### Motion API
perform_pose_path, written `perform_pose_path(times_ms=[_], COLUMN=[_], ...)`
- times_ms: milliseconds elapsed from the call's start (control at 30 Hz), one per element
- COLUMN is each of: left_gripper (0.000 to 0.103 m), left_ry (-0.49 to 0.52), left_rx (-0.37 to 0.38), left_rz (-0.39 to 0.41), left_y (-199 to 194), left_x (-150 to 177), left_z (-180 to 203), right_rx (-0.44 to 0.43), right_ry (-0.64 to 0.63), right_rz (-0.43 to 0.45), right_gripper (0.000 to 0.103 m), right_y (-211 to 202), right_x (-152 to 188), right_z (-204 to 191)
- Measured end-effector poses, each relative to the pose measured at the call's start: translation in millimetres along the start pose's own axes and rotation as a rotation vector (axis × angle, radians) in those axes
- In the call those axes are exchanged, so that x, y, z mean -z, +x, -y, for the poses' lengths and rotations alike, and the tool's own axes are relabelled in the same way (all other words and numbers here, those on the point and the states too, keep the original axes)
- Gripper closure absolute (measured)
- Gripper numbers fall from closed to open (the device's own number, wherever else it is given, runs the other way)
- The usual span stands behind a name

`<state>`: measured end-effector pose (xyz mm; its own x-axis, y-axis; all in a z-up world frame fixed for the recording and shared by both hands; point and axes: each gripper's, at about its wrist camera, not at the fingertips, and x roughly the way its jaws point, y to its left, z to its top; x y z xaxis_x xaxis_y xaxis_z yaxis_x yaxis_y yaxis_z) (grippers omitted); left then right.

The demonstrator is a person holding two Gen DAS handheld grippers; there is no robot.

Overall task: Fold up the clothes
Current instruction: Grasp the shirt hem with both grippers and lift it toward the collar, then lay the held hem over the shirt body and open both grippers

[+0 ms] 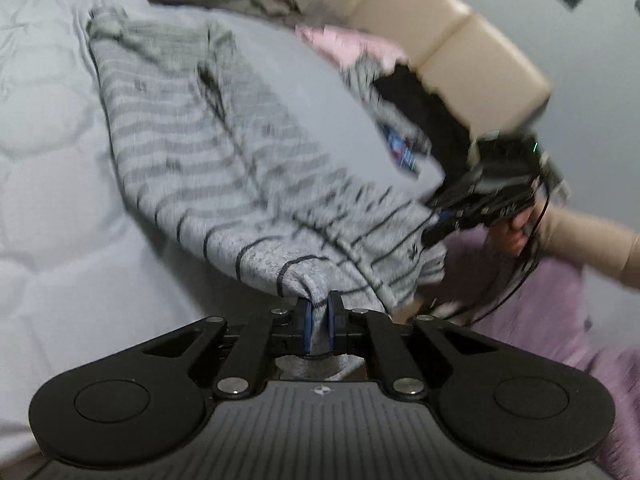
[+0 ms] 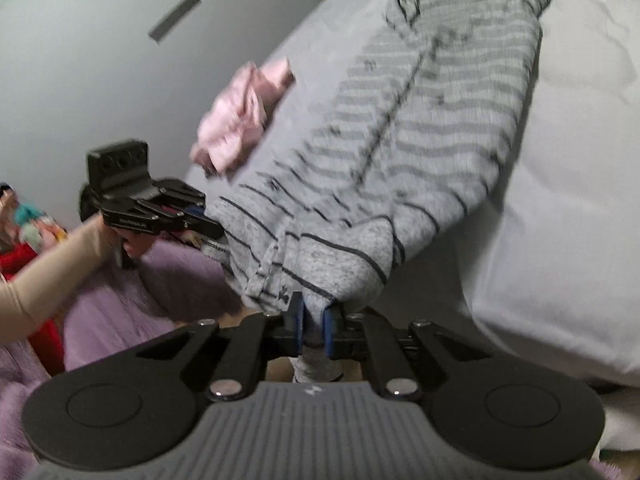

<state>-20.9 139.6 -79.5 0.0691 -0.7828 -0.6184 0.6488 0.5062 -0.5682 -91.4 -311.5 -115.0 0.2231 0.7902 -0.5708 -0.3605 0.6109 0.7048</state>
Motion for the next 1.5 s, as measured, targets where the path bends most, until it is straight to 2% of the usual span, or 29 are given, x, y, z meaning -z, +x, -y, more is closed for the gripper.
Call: perform_pose_path(times_ms=[167, 367, 567, 800, 867, 900, 933, 1000, 1067, 1233, 1333, 1367, 1400, 1467, 1500], left_gripper=[0.098, 0.098, 0.098, 0.096, 0.095, 0.089, 0.086, 0.061, 0.052, 0.052, 0.052, 0.053, 0.058, 0.064, 0.068], left_ry=[-0.060, -0.178, -0.292, -0.390, -0.390, -0.389, -0.386, -0.370, -0.365, -0.305, -0.191, -0.152, -0.121, -0.071, -0.055], left_rx=[0.046, 0.034, -0.051, -0.170, -0.189, -0.199, -0.209, -0.234, -0.261, -0.327, -0.339, -0.340, -0.354, -0.378, -0.385], left_rz=[0.112, 0.238, 0.196, 0.155, 0.155, 0.155, 0.155, 0.165, 0.192, 0.232, 0.238, 0.232, 0.224, 0.208, 0.201], left_y=[-11.1, -7.7, 31.7, 57.6, 56.4, 55.8, 55.0, 48.9, 40.3, 18.4, 10.2, 9.4, 10.7, 15.5, 19.7], left_x=[-35.3, -91.3, -130.5, -135.7, -135.9, -136.0, -136.3, -138.1, -140.7, -149.0, -147.3, -144.1, -140.6, -133.0, -128.4], left_z=[-17.4, -60.0, -101.0, -130.2, -126.6, -124.9, -122.5, -113.4, -104.0, -73.2, -42.5, -31.4, -21.2, -4.0, 3.1], right_rx=[-0.033, 0.011, 0.096, 0.141, 0.150, 0.156, 0.161, 0.192, 0.234, 0.357, 0.416, 0.432, 0.447, 0.458, 0.462], right_ry=[0.033, 0.081, 0.164, 0.298, 0.310, 0.311, 0.309, 0.283, 0.255, 0.161, 0.055, 0.010, -0.033, -0.098, -0.123], right_rz=[0.106, 0.218, 0.218, 0.226, 0.219, 0.212, 0.207, 0.215, 0.216, 0.219, 0.254, 0.253, 0.250, 0.231, 0.220], right_gripper=[0.092, 0.092, 0.092, 0.089, 0.088, 0.080, 0.053, 0.033, 0.033, 0.033, 0.033, 0.033, 0.033, 0.039, 0.046], right_y=[-15.4, -15.5, 13.3, 30.1, 30.9, 30.8, 30.5, 26.7, 22.6, 6.3, -4.6, -4.9, -4.3, 2.8, 7.7], right_x=[-35.1, -87.8, -124.5, -133.3, -134.7, -135.9, -137.5, -140.3, -145.5, -152.2, -145.7, -142.0, -138.0, -128.2, -122.8], right_z=[7.2, 31.1, 72.9, 108.6, 109.1, 107.1, 104.4, 94.2, 83.9, 51.2, 20.8, 9.6, -1.6, -20.1, -27.6])
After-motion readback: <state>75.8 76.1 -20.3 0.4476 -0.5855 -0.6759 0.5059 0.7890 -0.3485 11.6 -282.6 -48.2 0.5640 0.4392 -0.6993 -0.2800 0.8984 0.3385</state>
